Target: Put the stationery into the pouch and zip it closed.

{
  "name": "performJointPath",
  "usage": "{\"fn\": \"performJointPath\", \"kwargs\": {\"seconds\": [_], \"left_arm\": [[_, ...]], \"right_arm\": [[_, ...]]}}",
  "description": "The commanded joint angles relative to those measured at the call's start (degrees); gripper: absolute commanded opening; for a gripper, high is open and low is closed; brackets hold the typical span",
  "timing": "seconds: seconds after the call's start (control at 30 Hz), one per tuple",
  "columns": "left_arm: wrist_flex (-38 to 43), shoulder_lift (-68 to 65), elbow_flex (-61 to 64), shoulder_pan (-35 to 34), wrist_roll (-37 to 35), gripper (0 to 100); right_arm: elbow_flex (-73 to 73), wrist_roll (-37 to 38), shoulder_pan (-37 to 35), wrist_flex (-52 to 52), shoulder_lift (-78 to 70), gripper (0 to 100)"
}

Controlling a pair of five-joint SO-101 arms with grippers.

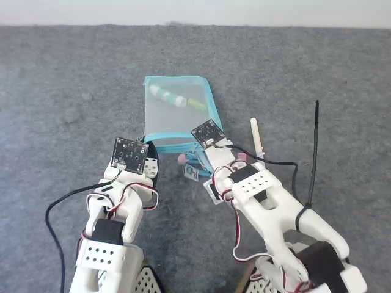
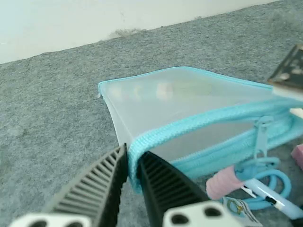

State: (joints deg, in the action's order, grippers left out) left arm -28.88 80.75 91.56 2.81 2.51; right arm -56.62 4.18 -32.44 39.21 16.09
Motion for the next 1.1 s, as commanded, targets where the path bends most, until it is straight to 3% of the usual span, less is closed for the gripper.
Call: {"fn": "performJointPath", "kwargs": {"seconds": [0.0,0.3,0.47,0.73,1.07], "left_arm": [[0.44,1.14,-2.15,-0.26,0.44,1],[0.44,1.14,-2.15,0.09,0.44,1],[0.44,1.14,-2.15,0.09,0.44,1],[0.44,1.14,-2.15,0.09,0.44,1],[0.44,1.05,-2.15,0.09,0.53,1]], "right_arm": [[0.53,-0.44,1.80,-0.66,0.40,3.2],[14.42,-0.53,17.89,17.10,0.48,1.7],[20.31,-0.53,24.31,19.03,0.04,2.0],[20.57,-0.44,30.02,19.03,-0.31,2.0],[21.36,2.90,30.11,14.20,-10.24,2.2]]}}
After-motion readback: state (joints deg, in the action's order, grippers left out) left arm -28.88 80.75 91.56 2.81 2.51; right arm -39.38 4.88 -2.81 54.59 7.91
